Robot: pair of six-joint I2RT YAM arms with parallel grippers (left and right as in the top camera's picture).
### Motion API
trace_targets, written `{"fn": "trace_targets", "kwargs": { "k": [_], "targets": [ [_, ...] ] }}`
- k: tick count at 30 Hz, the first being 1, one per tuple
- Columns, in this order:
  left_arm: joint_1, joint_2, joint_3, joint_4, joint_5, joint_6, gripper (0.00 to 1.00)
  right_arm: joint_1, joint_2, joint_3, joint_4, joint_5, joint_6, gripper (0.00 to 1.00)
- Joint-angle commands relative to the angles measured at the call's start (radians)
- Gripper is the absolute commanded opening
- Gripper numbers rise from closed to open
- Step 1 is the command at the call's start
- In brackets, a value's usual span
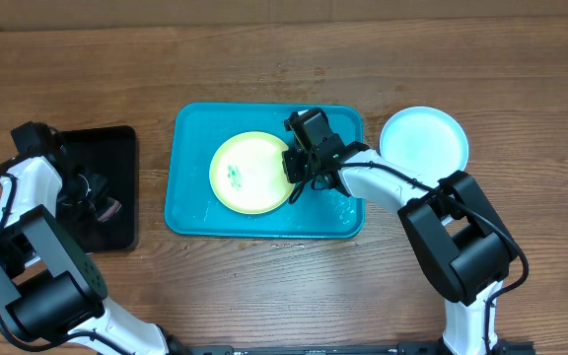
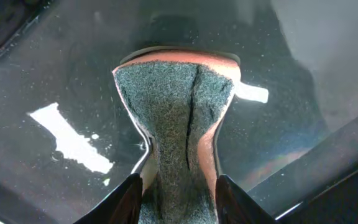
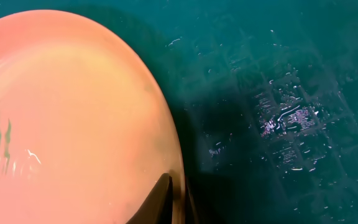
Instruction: Clean dirty plates on tray and stack at the side
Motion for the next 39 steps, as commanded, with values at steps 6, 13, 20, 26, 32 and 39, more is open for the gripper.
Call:
{"fn": "trace_targets", "kwargs": {
  "k": [6,13,20,26,32,39],
  "targets": [
    [0.006,0.003,0.018,-0.014,-0.014,0.012,0.66,0.005,0.037,-0.005,-0.023,-0.009,-0.002,0.08],
    [0.003,0.003,-0.021,-0.021,0.032,0.011,0.98,0.005,0.037,-0.005,-0.011,-0.010,-0.002,0.08],
    [0.003,0.003,-0.030,-0.018,0.032,0.011,0.76,0.005,0.037,-0.005,-0.012,-0.010,-0.002,0.08],
    [0.003,0.004,-0.032,-0.019,0.032,0.011,0.66,0.005,0.037,-0.005,-0.012,-0.010,-0.002,0.08],
    [0.003,0.028,-0.045,-0.010,0.031,0.011,0.70,0.005,0.037,-0.005,-0.013,-0.010,-0.002,0.08],
    [0.003,0.051,-0.045,-0.007,0.031,0.012,0.43,0.005,0.037,-0.005,-0.016,-0.010,-0.003,0.08]
  ]
}}
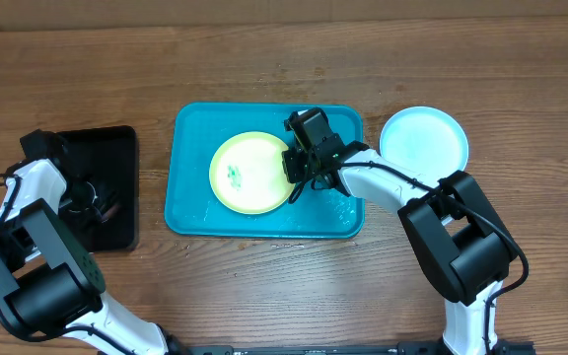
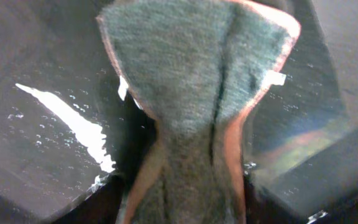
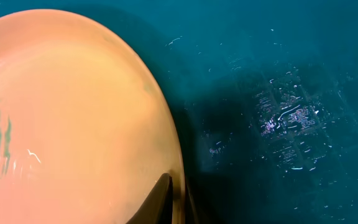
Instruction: Clean dirty plates on tray and stack at the side
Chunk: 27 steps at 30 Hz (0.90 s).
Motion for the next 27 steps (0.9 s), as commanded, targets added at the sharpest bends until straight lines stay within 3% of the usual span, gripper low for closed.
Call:
{"fn": "trace_targets", "kwargs": {
  "k": [1,2,3,7,8,10,12,14,19,22,23,24,25,26,27],
  "targets": [
    [0.003,0.015,-0.012,0.004,0.017,0.003,0.32,0.005,0.037,-0.008,-0.012,-0.009,-0.004,0.08],
    [0.003,0.015,-0.010,0.004,0.017,0.003,0.13,0.005,0.037,-0.008,-0.012,-0.009,-0.003,0.08],
    [0.004,0.015,-0.008,0.004,0.016,0.003,0.04,0.005,0.037,-0.008,-0.012,-0.009,-0.003,0.08],
    [0.006,0.015,-0.002,0.015,-0.008,0.003,0.05,0.005,0.037,-0.008,-0.013,-0.009,-0.003,0.08],
    [0.006,0.015,-0.002,0.023,-0.014,0.003,0.17,0.005,0.037,-0.008,-0.013,-0.009,-0.003,0.08],
    [0.006,0.015,-0.002,0.051,-0.037,0.003,0.61,0.005,0.037,-0.008,-0.013,-0.009,-0.003,0.08],
    [0.006,0.015,-0.002,0.083,-0.065,0.003,0.91,0.005,0.037,-0.008,-0.013,-0.009,-0.003,0.08],
    [0.006,0.015,-0.002,0.119,-0.094,0.003,1.00,0.005,0.037,-0.008,-0.013,-0.009,-0.003,0.08],
    [0.006,0.015,-0.002,0.186,-0.109,0.003,0.99,0.005,0.037,-0.008,-0.014,-0.009,-0.003,0.08],
    [0.006,0.015,-0.002,0.206,-0.109,0.003,0.79,0.005,0.037,-0.008,-0.014,-0.009,-0.003,0.08],
    [0.006,0.015,-0.002,0.208,-0.109,0.003,0.65,0.005,0.037,-0.008,-0.014,-0.009,-0.003,0.08],
    [0.006,0.015,-0.002,0.211,-0.109,0.004,0.57,0.005,0.037,-0.008,-0.014,-0.009,-0.003,0.08],
    [0.006,0.015,-0.002,0.214,-0.109,0.004,0.18,0.005,0.037,-0.008,-0.014,-0.009,-0.004,0.08],
    [0.006,0.015,-0.002,0.217,-0.110,0.006,0.04,0.005,0.037,-0.008,-0.014,-0.009,-0.003,0.08],
    [0.006,0.015,-0.002,0.220,-0.109,0.014,0.04,0.005,0.037,-0.008,-0.014,-0.009,-0.003,0.08]
  ]
}}
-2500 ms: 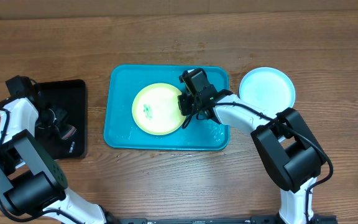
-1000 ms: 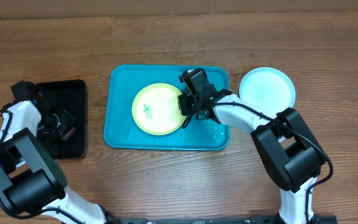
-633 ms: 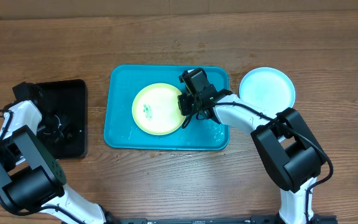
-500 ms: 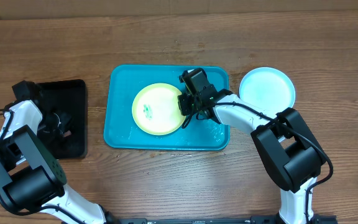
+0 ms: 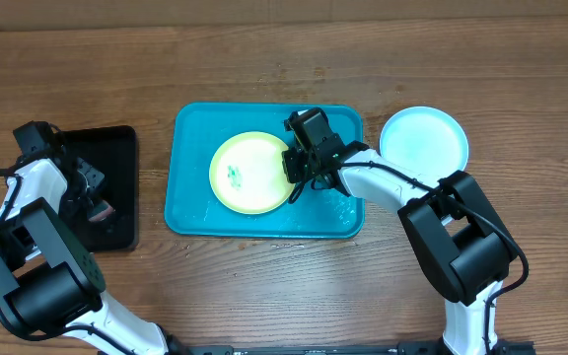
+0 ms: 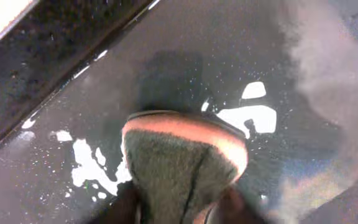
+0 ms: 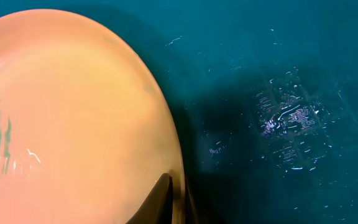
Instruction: Clean dirty plates on tray and stack at the side
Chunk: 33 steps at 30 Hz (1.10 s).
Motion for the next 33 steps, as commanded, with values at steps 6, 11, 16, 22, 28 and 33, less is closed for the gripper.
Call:
{"fn": "trace_targets", "kwargs": {
  "k": [6,11,16,22,28,33],
  "targets": [
    [0.006,0.013,-0.002,0.056,-0.034,0.085,1.00,0.005,0.037,-0.008,-0.013,-0.010,-0.003,0.08],
    [0.006,0.013,-0.002,0.084,-0.039,0.085,1.00,0.005,0.037,-0.008,-0.013,-0.010,-0.003,0.08],
    [0.006,0.013,-0.002,0.097,-0.039,0.099,0.82,0.005,0.037,-0.008,-0.013,-0.009,-0.003,0.08],
    [0.006,0.013,-0.002,0.096,-0.039,0.099,0.04,0.005,0.037,-0.008,-0.013,-0.009,-0.003,0.08],
    [0.006,0.013,-0.002,0.080,-0.038,0.099,0.60,0.005,0.037,-0.008,-0.013,-0.009,-0.003,0.07],
    [0.006,0.013,-0.002,0.032,-0.003,0.098,1.00,0.005,0.037,-0.008,-0.013,-0.010,-0.003,0.07]
  ]
}}
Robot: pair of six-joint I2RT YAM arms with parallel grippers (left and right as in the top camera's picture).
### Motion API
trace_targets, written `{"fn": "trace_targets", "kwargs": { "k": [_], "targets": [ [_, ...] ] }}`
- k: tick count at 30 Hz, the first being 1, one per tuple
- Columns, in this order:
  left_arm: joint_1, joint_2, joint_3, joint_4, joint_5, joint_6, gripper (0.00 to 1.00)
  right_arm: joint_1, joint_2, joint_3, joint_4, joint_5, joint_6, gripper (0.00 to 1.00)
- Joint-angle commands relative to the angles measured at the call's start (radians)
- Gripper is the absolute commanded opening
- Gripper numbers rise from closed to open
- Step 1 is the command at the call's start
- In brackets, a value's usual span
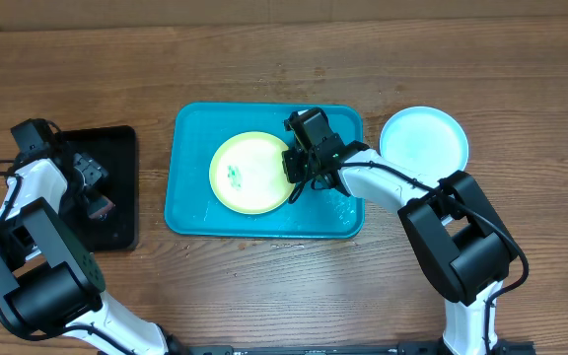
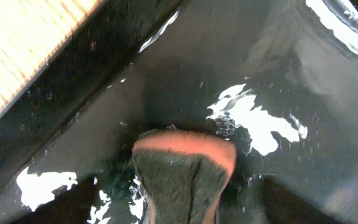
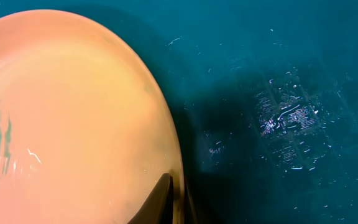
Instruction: Clean dirty plates on tray and stack at the side
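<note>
A yellow plate (image 1: 251,173) with green smears (image 1: 234,176) lies in the teal tray (image 1: 195,212). My right gripper (image 1: 294,168) is shut on the plate's right rim (image 3: 178,186), one finger on top and one beneath. A clean pale blue plate (image 1: 423,138) sits on the table right of the tray. My left gripper (image 1: 95,192) is over the black basin (image 1: 116,237) at the left, shut on a pinched sponge (image 2: 182,177) with a green scouring face and orange edge, held just above the wet basin floor.
Water films the black basin's floor (image 2: 253,124), and its rim meets the wooden table (image 2: 23,56) at upper left in the left wrist view. Droplets dot the tray floor (image 3: 288,118) right of the yellow plate. Both arms reach in from the near edge.
My left gripper with the sponge has shifted slightly within the basin, nearer its rim, with more table showing. My right gripper still holds the plate's rim, unmoved.
Throughout, my right gripper has stayed shut on the yellow plate's right rim in the tray. My left gripper held the sponge low in the black basin, then close against the wet floor, then lifted a little, and now sits near the basin's edge.
</note>
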Motion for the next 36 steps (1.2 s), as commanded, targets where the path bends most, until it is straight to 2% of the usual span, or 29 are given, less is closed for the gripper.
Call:
{"fn": "trace_targets", "kwargs": {
  "k": [1,3,6,8,9,11,12,14,15,16,18,19,24,27,28,30,31,34,35,36],
  "targets": [
    [0.006,0.012,-0.002,-0.034,0.038,0.011,1.00,0.005,0.037,-0.008,-0.013,-0.009,-0.003,0.07],
    [0.006,0.012,-0.002,-0.057,0.076,0.011,0.98,0.005,0.037,-0.008,-0.013,-0.009,-0.003,0.07],
    [0.006,0.012,-0.002,-0.081,0.150,0.011,0.82,0.005,0.037,-0.008,-0.013,-0.009,-0.003,0.07],
    [0.006,0.012,-0.002,-0.102,0.179,0.011,0.66,0.005,0.037,-0.008,-0.013,-0.009,-0.003,0.07],
    [0.006,0.012,-0.002,-0.113,0.183,0.011,0.55,0.005,0.037,-0.008,-0.013,-0.009,-0.003,0.07],
    [0.006,0.012,-0.002,-0.137,0.183,0.012,0.13,0.005,0.037,-0.008,-0.013,-0.009,-0.003,0.07],
    [0.006,0.012,-0.002,-0.145,0.180,0.012,0.05,0.005,0.037,-0.008,-0.013,-0.009,-0.003,0.07],
    [0.006,0.012,-0.002,-0.153,0.172,0.012,0.04,0.005,0.037,-0.008,-0.013,-0.009,-0.003,0.07],
    [0.006,0.012,-0.002,-0.157,0.163,0.012,0.09,0.005,0.037,-0.008,-0.013,-0.009,-0.003,0.07],
    [0.006,0.012,-0.002,-0.163,0.160,0.012,0.23,0.005,0.037,-0.008,-0.013,-0.009,-0.003,0.07],
    [0.006,0.012,-0.002,-0.175,0.164,0.011,0.90,0.005,0.037,-0.008,-0.013,-0.009,-0.003,0.07],
    [0.006,0.012,-0.002,-0.184,0.166,0.011,1.00,0.005,0.037,-0.008,-0.013,-0.009,-0.003,0.07],
    [0.006,0.012,-0.002,-0.231,0.166,0.011,1.00,0.005,0.037,-0.008,-0.013,-0.009,-0.003,0.07],
    [0.006,0.012,-0.002,-0.254,0.166,0.011,0.63,0.005,0.037,-0.008,-0.012,-0.009,-0.003,0.07],
    [0.006,0.012,-0.002,-0.258,0.166,0.011,0.49,0.005,0.037,-0.008,-0.012,-0.009,-0.003,0.07],
    [0.006,0.012,-0.002,-0.256,0.165,0.012,0.15,0.005,0.037,-0.008,-0.011,-0.009,-0.003,0.07],
    [0.006,0.012,-0.002,-0.251,0.164,0.012,0.04,0.005,0.037,-0.008,-0.011,-0.009,-0.003,0.07],
    [0.006,0.012,0.000,-0.229,0.164,0.012,0.04,0.005,0.037,-0.008,-0.012,-0.009,-0.003,0.07],
    [0.006,0.012,0.001,-0.222,0.161,0.012,0.18,0.005,0.037,-0.008,-0.013,-0.009,-0.003,0.07],
    [0.008,0.012,0.003,-0.212,0.161,0.012,0.53,0.005,0.037,-0.008,-0.013,-0.009,-0.003,0.07]
  ]
}}
